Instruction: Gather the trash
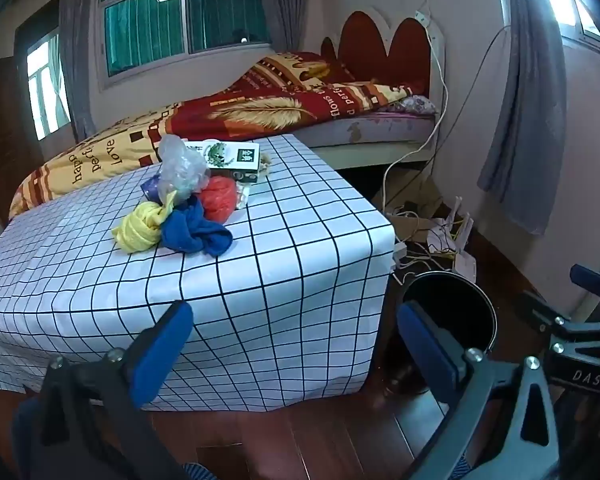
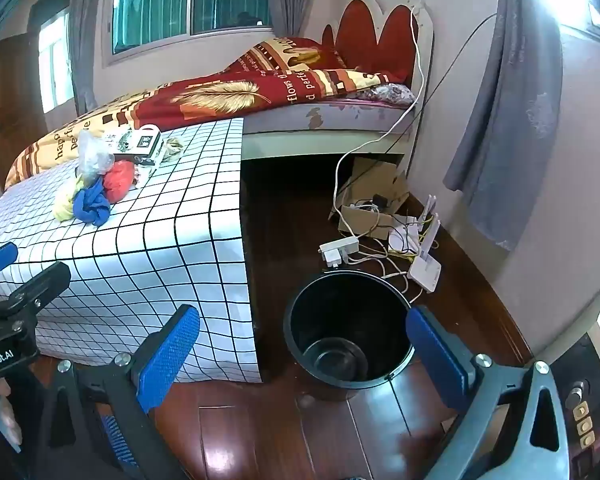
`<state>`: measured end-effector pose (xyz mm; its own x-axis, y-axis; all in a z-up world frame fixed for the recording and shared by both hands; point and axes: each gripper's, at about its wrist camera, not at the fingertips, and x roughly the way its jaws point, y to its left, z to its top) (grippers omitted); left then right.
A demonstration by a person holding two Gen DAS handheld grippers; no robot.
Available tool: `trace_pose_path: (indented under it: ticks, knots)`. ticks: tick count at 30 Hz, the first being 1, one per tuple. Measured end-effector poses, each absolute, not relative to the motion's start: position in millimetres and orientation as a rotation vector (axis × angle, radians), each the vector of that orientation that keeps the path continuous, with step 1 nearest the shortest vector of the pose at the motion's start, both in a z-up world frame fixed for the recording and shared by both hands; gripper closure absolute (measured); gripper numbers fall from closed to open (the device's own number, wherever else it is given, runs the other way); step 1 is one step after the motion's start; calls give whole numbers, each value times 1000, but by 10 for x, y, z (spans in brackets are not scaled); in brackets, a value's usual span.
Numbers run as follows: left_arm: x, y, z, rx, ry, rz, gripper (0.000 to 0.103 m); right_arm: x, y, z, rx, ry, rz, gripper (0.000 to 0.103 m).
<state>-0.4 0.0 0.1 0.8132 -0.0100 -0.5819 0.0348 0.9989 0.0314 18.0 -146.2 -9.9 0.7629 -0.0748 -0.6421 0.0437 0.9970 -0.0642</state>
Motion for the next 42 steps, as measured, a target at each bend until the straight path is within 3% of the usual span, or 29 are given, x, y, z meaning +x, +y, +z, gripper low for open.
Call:
trace_pose_path:
  ticks: [42]
  knots:
    - [-9,-33,-22,37,646,-44,0,181,-1472,-145,-45,713,-67,0]
